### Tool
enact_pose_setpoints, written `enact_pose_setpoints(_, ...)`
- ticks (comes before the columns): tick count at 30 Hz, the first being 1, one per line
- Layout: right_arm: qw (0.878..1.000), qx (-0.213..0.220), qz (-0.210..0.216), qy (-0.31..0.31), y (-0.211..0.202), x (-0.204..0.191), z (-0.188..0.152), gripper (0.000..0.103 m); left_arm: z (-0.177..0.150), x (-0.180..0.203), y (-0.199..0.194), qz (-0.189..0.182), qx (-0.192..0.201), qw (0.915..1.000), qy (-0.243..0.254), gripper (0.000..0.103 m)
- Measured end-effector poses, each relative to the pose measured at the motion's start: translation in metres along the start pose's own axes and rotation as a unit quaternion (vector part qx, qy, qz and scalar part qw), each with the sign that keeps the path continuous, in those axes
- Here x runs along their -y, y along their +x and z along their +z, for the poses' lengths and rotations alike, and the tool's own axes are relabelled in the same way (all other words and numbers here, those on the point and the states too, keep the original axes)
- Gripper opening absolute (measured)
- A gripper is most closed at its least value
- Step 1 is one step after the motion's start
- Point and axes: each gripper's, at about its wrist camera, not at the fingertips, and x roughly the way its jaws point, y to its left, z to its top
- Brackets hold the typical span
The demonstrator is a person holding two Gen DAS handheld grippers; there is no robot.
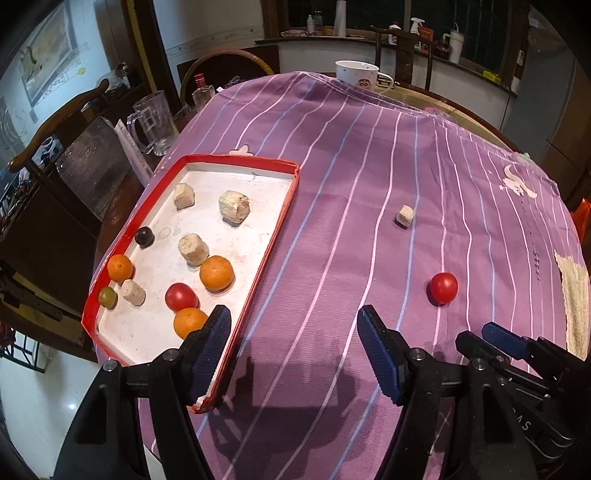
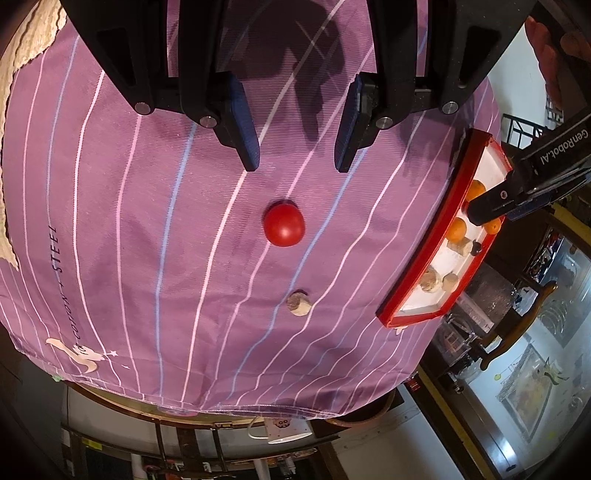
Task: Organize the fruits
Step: 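Move both grippers away from the tray toward the last tomato and cork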
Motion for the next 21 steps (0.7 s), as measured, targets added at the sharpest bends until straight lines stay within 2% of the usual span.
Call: enact_pose_setpoints(21,1.0,-0.013,-0.015,0.02,0.013,-0.007,-0.005,0.046,0.001,-0.006,0.023,-0.019,-0.032,0.9991,0.023,0.07)
